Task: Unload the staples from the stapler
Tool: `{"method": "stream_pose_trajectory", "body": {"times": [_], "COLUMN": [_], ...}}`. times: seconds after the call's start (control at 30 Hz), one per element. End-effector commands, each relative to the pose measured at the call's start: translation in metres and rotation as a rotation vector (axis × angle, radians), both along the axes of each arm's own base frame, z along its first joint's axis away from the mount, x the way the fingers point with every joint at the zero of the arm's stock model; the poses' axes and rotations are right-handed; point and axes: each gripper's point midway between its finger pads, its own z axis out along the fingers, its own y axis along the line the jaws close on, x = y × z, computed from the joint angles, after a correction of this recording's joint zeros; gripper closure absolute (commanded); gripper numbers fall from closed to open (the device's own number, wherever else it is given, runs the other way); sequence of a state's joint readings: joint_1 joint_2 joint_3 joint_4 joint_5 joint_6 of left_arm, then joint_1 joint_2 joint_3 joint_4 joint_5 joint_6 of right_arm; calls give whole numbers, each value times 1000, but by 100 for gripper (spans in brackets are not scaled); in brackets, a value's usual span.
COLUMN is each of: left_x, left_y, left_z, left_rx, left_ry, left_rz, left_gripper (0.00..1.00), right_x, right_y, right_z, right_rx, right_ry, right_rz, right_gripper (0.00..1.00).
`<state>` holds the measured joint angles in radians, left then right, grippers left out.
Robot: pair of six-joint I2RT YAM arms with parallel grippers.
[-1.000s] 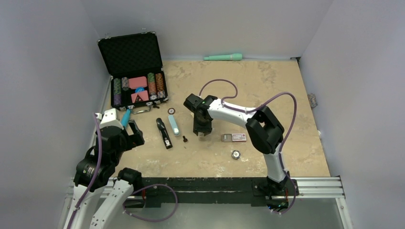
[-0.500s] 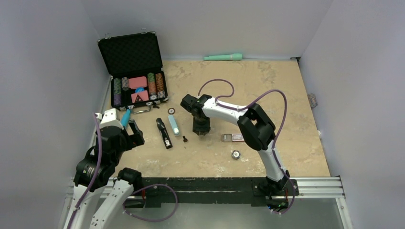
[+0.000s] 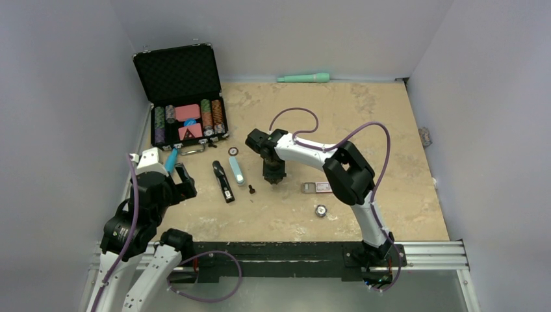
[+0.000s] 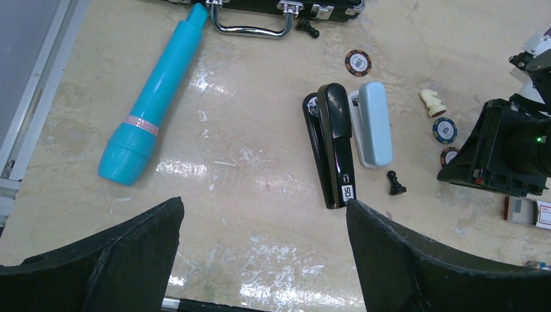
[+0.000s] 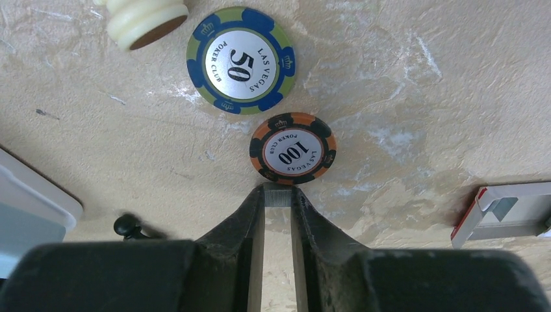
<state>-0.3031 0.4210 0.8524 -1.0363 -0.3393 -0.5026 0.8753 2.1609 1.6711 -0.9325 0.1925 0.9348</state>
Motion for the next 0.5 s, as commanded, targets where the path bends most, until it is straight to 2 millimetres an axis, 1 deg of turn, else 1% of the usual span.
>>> {"method": "stream_pose_trajectory", "body": {"times": [0.0, 0.2, 0.27, 0.47], "left_x": [6, 5, 5, 5], "left_y": [-3, -3, -2, -1], "left_z": [2, 3, 3, 4], "left_rx": [10, 9, 9, 8], "left_ry": [-16, -17, -19, -27], "left_rz": [-26, -22, -20, -11], "left_gripper": [2, 2, 2, 2], "right_x": [1, -1, -4, -14], "right_y": [-14, -13, -11, -9], "right_z": [3, 7, 16, 55], "right_rx": [-56, -42, -19, 66], "right_ry": [-25, -36, -42, -73], "right_rz": [0, -4, 1, -6], "right_gripper": [81, 85, 85, 85]}}
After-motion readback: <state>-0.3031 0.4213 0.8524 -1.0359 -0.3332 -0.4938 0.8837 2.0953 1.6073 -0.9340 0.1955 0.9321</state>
